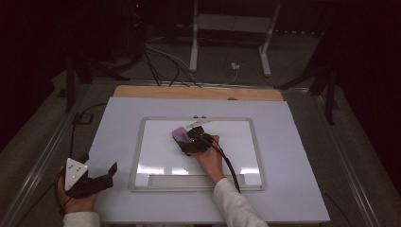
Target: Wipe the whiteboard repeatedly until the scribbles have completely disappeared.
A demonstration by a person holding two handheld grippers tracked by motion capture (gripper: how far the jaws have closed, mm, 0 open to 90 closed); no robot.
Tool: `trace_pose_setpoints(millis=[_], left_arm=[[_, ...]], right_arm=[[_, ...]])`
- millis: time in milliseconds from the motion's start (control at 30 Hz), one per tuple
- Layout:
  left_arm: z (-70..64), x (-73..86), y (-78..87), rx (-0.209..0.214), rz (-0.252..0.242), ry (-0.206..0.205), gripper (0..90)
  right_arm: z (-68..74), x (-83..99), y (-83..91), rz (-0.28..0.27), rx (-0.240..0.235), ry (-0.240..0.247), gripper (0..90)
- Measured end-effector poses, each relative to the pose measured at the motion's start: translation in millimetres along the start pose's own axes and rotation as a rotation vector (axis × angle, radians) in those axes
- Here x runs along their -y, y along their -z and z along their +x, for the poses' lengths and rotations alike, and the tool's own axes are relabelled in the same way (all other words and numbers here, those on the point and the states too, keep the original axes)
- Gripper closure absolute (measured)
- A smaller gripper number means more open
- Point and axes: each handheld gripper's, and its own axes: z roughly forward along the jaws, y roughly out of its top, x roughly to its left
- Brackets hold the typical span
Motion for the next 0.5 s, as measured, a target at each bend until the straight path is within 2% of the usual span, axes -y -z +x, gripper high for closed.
trace_pose_setpoints(millis=[67,100,233,333,400,500], left_arm=[[-0.4,0.2,-1.0,0.001,0.002,0.0,1.3],[-0.8,0.2,-1.3,0.003,0.004,-0.001,1.3],[-1.4,-0.3,-0.9,0.003,0.003,-0.004,1.3],[-0.7,-0.1,-0.3,0.001,0.002,-0.003,1.3],[-0.6,0.0,-0.3,0.001,0.002,-0.002,1.3],[-0.6,0.1,-0.4,0.002,0.002,-0.002,1.3]], right_arm=[[0.5,-0.3,-0.4,-0.002,0.012,-0.01,40.8],[2.3,-0.1,-0.9,-0.003,0.002,-0.008,40.8],[15.4,1.3,-2.8,0.0,-0.067,0.06,40.7],[17.2,0.9,-3.5,0.003,-0.072,0.074,40.7],[14.5,-0.4,-3.3,0.004,-0.042,0.063,40.7],[6.6,-2.4,-3.2,0.003,0.009,0.012,40.7]])
